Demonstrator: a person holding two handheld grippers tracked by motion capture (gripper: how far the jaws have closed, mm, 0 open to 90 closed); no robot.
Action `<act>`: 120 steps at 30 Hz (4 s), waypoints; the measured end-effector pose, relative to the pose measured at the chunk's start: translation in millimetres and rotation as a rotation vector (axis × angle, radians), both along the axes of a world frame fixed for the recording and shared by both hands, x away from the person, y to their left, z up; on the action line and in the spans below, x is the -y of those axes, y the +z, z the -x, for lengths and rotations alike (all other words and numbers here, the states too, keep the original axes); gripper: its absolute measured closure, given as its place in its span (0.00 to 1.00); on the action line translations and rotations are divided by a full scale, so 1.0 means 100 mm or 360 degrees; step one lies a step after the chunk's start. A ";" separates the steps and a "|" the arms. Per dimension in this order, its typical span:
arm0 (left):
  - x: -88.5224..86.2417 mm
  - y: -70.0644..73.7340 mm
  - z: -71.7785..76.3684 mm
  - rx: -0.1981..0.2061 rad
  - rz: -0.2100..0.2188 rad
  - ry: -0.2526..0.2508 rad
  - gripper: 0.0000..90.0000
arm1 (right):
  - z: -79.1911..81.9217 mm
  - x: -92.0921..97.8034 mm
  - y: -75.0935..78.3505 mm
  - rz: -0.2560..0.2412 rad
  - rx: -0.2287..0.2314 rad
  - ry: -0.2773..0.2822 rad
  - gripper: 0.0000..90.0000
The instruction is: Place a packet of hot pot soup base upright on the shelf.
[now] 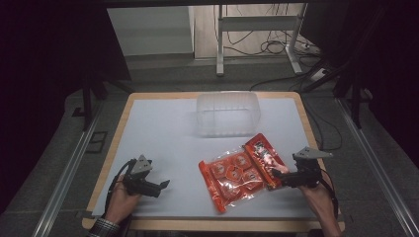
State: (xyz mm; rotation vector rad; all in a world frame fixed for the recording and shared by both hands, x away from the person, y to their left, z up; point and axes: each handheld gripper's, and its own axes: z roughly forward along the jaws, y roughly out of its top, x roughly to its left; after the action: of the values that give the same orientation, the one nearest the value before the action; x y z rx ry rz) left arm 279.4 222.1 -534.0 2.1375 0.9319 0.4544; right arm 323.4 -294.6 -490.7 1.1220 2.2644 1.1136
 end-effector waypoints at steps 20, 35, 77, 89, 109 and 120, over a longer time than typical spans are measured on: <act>0.02 -0.01 0.00 -0.0010 -0.0031 -0.0006 0.00 | -0.26 -0.07 -0.12 0.0021 -0.0180 0.0096 0.13; 0.02 -0.02 0.00 -0.0011 -0.0034 -0.0008 0.00 | -0.35 -0.30 -0.12 0.0075 -0.0212 0.0303 0.52; 0.02 -0.01 0.00 0.0004 -0.0054 -0.0006 0.01 | -0.32 -0.60 0.10 0.0144 -0.0333 0.0272 0.99; 0.02 -0.01 0.00 0.0005 -0.0058 0.0002 0.01 | -0.26 -0.65 0.41 0.0075 -0.0236 0.0303 0.99; 0.01 0.00 0.01 0.0020 -0.0049 0.0009 0.01 | -0.26 -0.89 1.02 0.0009 -0.0196 0.0459 0.99; 0.00 0.02 0.01 0.0038 -0.0008 0.0017 0.01 | -0.25 -0.99 1.32 0.0003 -0.0185 0.0522 0.99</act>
State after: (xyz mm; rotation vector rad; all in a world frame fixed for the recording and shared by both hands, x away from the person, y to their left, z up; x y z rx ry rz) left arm 277.9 222.4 -531.6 2.1280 0.9300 0.4868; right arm 348.1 -195.2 -358.9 0.8525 2.6083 1.1906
